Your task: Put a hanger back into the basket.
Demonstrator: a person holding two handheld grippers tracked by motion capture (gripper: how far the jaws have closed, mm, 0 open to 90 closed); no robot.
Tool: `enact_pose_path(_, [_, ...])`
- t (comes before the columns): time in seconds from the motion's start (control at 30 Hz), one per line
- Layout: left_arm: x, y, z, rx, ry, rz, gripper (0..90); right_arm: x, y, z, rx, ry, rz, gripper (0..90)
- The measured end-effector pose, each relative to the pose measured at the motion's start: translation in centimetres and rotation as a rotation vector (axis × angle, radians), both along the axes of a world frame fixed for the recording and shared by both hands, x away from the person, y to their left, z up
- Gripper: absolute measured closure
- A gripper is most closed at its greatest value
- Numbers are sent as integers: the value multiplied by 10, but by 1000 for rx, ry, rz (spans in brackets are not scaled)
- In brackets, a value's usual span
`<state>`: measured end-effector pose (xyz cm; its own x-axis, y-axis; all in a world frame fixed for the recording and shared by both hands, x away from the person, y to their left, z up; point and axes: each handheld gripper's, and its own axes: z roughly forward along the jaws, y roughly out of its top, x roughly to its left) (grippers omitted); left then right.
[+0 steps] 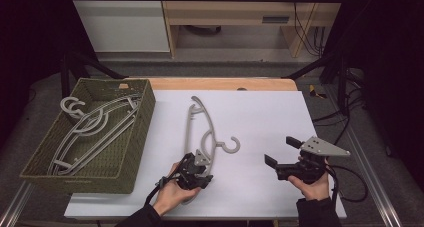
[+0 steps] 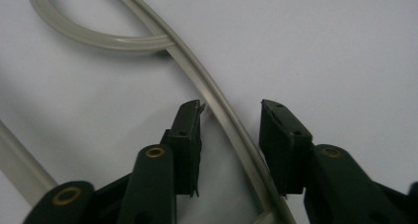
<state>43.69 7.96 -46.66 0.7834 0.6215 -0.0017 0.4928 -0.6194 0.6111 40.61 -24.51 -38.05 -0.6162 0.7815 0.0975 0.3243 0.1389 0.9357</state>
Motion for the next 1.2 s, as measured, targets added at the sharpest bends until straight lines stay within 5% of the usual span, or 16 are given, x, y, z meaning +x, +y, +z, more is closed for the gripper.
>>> enact_pose_path(0.43, [-3, 4, 4, 34, 30, 47, 697, -2, -1, 2, 13, 1, -6, 22])
enact_pose_path(0.93, [-5, 61, 9, 49, 110, 86, 819, -3, -4, 3, 10, -10, -3, 22])
enact_pose_path(1.13, [-7, 61, 9, 65, 84, 74, 812, -2, -2, 2, 7, -7, -4, 22])
enact_pose_path(1.2, [-5, 59, 8, 59, 85, 77, 736, -2, -2, 2, 9, -5, -1, 22])
